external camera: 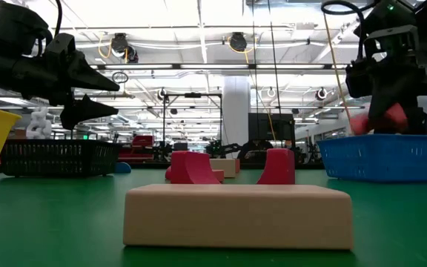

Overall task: Sort & place blocks by color
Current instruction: Put the top left orange block into the blue bin, then put the left blue block into the black bin

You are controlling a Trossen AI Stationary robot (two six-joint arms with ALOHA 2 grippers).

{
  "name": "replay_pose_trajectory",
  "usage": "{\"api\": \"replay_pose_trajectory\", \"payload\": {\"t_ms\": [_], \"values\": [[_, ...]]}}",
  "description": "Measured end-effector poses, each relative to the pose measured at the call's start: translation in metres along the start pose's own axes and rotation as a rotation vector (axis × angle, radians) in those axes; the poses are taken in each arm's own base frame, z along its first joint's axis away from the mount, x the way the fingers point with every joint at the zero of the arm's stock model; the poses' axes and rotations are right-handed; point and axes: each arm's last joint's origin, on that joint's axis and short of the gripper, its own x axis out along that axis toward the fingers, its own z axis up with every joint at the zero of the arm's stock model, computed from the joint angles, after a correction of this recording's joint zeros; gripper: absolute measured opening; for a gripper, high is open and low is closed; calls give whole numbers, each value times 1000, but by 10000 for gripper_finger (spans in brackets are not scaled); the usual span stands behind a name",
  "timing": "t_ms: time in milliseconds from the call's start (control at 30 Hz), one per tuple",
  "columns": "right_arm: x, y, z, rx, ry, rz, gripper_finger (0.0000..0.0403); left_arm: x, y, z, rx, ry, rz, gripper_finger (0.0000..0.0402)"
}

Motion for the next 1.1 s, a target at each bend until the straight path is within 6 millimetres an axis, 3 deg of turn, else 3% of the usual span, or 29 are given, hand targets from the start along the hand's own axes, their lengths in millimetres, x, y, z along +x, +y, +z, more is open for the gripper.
{"api": "replay_pose_trajectory", "payload": {"t_ms": [533,833,1100], "values": [[0,5,4,-20,-35,47,233,0,0,0,-12,-1,0,294],[-1,12,9,-76,-91,120,237,0,0,1,-79,-21,8,294],[-3,20,13,-111,-145,190,238,-2,-9,19,-69,-214,-65,294]]}}
